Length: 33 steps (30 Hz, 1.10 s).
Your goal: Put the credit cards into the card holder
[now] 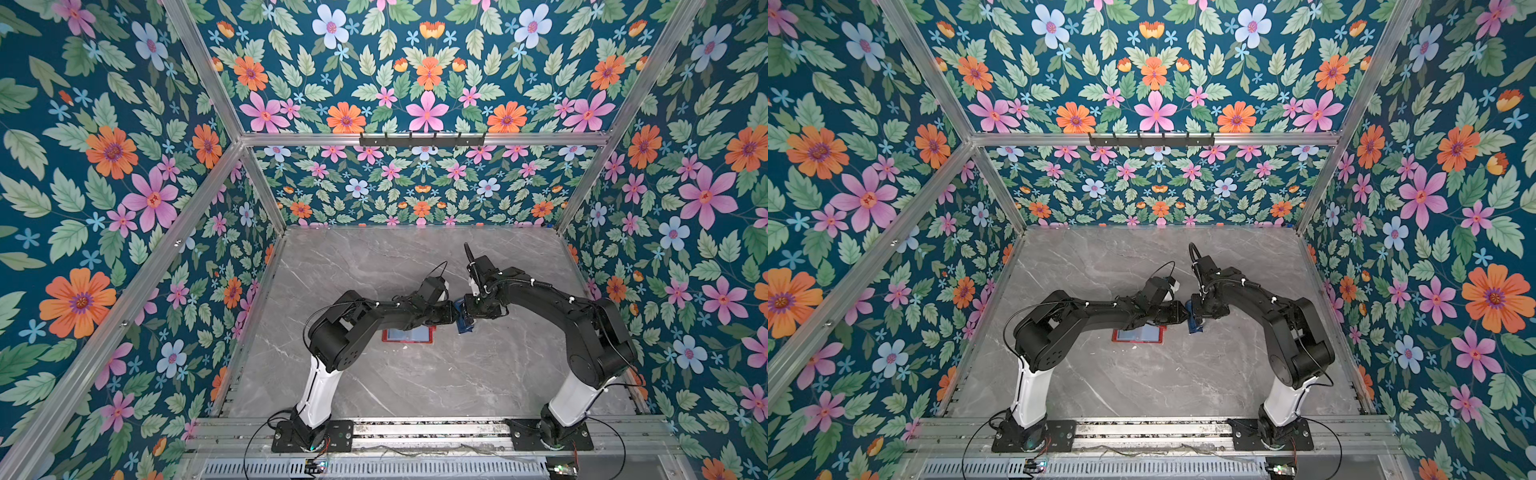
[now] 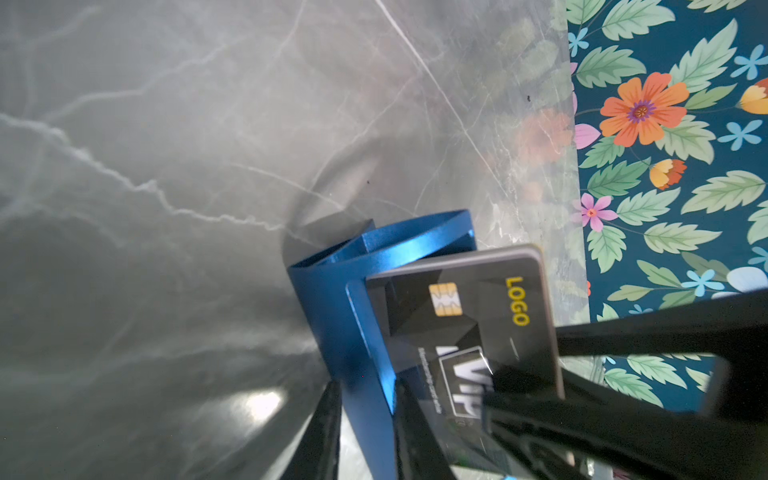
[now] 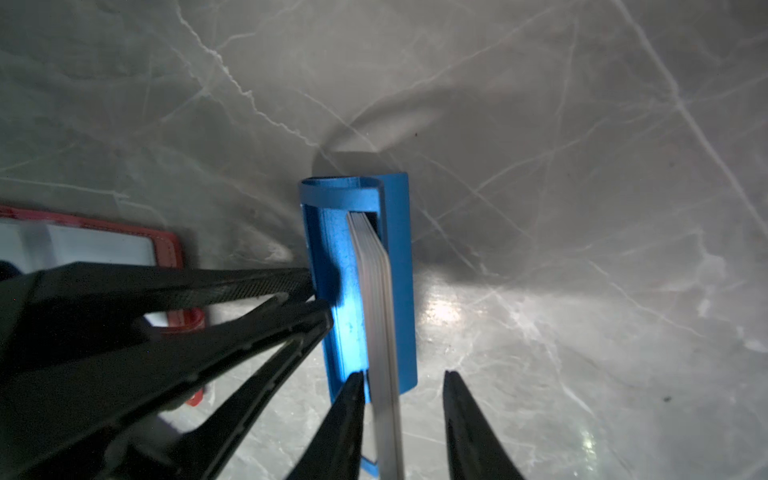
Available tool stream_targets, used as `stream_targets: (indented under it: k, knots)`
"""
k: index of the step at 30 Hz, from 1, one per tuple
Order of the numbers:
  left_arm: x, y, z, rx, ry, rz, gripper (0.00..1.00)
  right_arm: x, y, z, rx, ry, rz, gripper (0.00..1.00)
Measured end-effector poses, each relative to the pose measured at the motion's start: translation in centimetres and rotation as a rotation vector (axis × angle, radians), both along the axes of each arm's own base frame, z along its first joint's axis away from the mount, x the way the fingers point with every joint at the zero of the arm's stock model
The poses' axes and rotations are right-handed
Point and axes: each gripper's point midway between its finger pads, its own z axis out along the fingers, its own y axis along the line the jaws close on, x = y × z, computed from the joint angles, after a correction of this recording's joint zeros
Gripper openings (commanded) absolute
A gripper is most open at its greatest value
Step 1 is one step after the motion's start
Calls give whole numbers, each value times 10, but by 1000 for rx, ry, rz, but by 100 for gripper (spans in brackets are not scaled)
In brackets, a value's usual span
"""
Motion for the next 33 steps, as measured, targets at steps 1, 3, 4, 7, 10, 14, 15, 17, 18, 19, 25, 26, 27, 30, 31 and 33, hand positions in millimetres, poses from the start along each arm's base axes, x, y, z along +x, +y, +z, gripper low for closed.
stream_targets:
  k: [1,3,4,7,10,14,15,17,18,19,25,26,27,30,31,33]
  knots:
    - [0,0,0,0,0,0,24,0,0,-1,0,2,0,34]
    - [0,0,0,0,0,0,24,1,0,-1,0,0,0,34]
    - [0,0,0,1,0,0,24,1,1,0,0,-1,0,33]
    - [0,0,0,1,1,0,24,2,1,1,-7,-5,1,32]
    - [0,0,0,1,1,0,24,3,0,3,-25,-15,2,30]
    - [0,0,0,1,1,0,24,5,-2,7,-41,-28,1,29]
    - [0,0,0,1,1,0,24,5,-1,8,-44,-30,3,29]
    - [0,0,0,1,1,0,24,6,-1,10,-57,-34,5,28]
    - [0,0,0,1,1,0,24,6,-2,11,-64,-37,6,28]
    - [0,0,0,1,1,0,24,6,-2,11,-68,-38,7,28]
    - [0,0,0,1,1,0,24,5,-4,16,-94,-44,10,24]
    - [0,0,0,1,1,0,24,5,-5,17,-98,-47,9,23]
    - [0,0,0,1,1,0,24,5,-5,18,-101,-50,10,22]
    - [0,0,0,2,1,0,24,5,-5,20,-110,-57,11,20]
    - [0,0,0,2,1,0,24,5,-5,20,-112,-57,12,20]
    - [0,0,0,2,1,0,24,4,-5,21,-116,-57,14,19]
